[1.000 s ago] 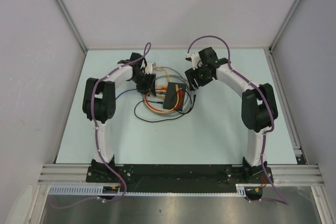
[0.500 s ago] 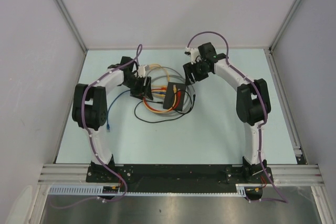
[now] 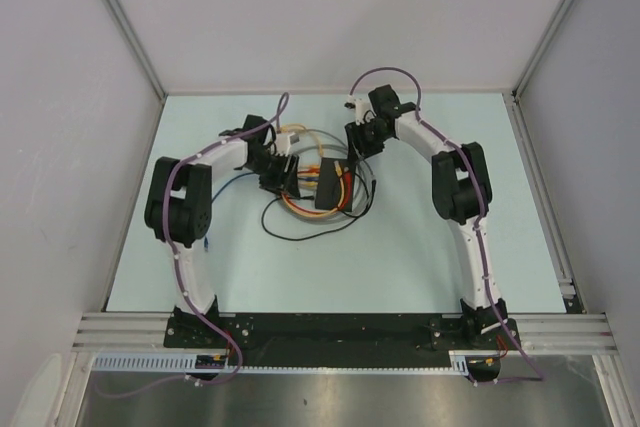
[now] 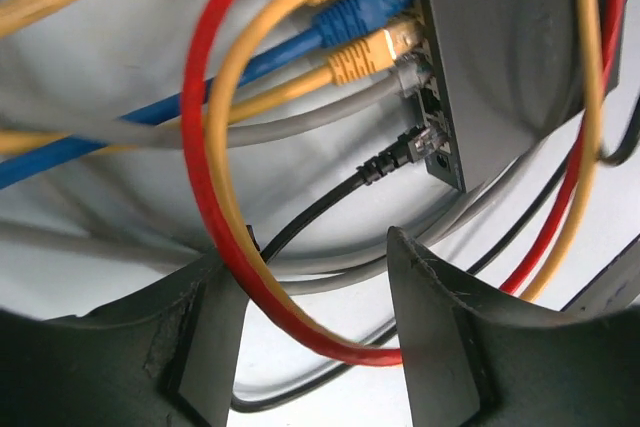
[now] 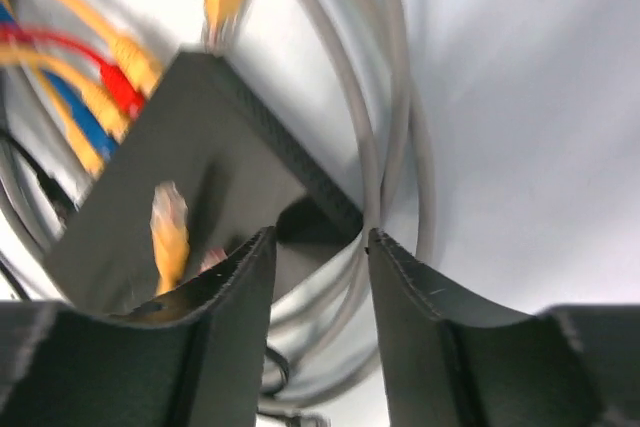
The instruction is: Pull the plug from the switch port
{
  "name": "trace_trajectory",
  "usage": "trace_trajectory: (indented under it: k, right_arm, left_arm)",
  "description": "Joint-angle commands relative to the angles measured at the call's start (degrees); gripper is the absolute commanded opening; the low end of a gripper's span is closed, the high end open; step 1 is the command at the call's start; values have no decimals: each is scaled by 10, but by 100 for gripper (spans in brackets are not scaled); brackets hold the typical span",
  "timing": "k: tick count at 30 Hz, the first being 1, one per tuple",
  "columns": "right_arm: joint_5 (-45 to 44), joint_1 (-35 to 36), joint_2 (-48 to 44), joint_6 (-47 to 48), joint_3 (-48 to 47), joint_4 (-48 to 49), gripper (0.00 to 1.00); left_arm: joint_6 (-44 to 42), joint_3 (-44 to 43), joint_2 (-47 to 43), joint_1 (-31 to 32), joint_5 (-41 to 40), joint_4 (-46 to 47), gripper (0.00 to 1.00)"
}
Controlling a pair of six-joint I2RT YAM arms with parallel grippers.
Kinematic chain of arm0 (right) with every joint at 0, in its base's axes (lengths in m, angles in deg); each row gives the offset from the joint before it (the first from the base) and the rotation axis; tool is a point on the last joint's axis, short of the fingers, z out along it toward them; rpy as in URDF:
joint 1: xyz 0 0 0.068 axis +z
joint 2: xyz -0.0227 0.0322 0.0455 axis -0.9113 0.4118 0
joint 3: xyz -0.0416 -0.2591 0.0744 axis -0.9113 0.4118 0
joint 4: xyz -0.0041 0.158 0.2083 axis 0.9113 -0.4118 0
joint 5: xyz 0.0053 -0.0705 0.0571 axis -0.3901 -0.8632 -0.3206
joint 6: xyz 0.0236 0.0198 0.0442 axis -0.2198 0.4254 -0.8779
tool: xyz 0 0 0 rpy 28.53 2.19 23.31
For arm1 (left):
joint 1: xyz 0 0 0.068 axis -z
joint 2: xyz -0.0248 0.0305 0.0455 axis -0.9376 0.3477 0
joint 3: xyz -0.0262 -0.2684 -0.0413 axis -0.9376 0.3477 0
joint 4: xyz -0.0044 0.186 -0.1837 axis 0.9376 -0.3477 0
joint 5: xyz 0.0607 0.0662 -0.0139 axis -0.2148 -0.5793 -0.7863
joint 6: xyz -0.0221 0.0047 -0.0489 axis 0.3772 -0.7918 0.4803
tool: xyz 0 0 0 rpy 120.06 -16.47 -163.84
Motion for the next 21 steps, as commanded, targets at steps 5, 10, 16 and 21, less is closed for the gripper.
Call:
trace_trajectory:
  k: [5, 10, 16, 21]
  right_arm:
    - [79, 2, 65, -21, -117, -21, 41]
    - [50, -12, 45, -31, -122, -29, 56]
    - [-6, -38, -42, 4, -106, -16, 69]
    - [-13, -40, -82, 19, -84, -17, 69]
  left_arm:
    - [-30, 24, -23, 84, -8, -24, 63]
    - [-55, 62, -93, 66, -70, -71, 71]
    - [-82, 45, -177, 15, -48, -92, 87]
    - [-118, -66, -138, 15, 27, -57, 94]
